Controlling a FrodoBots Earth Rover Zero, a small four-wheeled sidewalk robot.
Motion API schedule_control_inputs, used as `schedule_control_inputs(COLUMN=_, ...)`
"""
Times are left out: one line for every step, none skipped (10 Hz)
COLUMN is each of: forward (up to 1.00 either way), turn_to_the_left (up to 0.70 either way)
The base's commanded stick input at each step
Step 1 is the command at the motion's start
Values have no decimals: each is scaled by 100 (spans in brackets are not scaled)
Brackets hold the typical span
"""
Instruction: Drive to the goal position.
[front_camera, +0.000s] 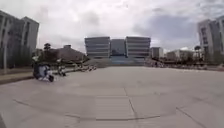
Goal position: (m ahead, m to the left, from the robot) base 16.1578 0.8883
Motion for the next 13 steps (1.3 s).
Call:
schedule_control_inputs(forward=100, turn_to_the_left=0)
schedule_control_inputs(forward=100, turn_to_the_left=0)
schedule_control_inputs(forward=100, turn_to_the_left=0)
schedule_control_inputs(forward=100, turn_to_the_left=0)
schedule_control_inputs(forward=100, turn_to_the_left=0)
schedule_control_inputs(forward=100, turn_to_the_left=0)
schedule_control_inputs(forward=100, turn_to_the_left=0)
schedule_control_inputs(forward=100, turn_to_the_left=0)
schedule_control_inputs(forward=100, turn_to_the_left=0)
schedule_control_inputs(forward=100, turn_to_the_left=0)
schedule_control_inputs(forward=100, turn_to_the_left=0)
schedule_control_inputs(forward=100, turn_to_the_left=0)
schedule_control_inputs(forward=100, turn_to_the_left=0)
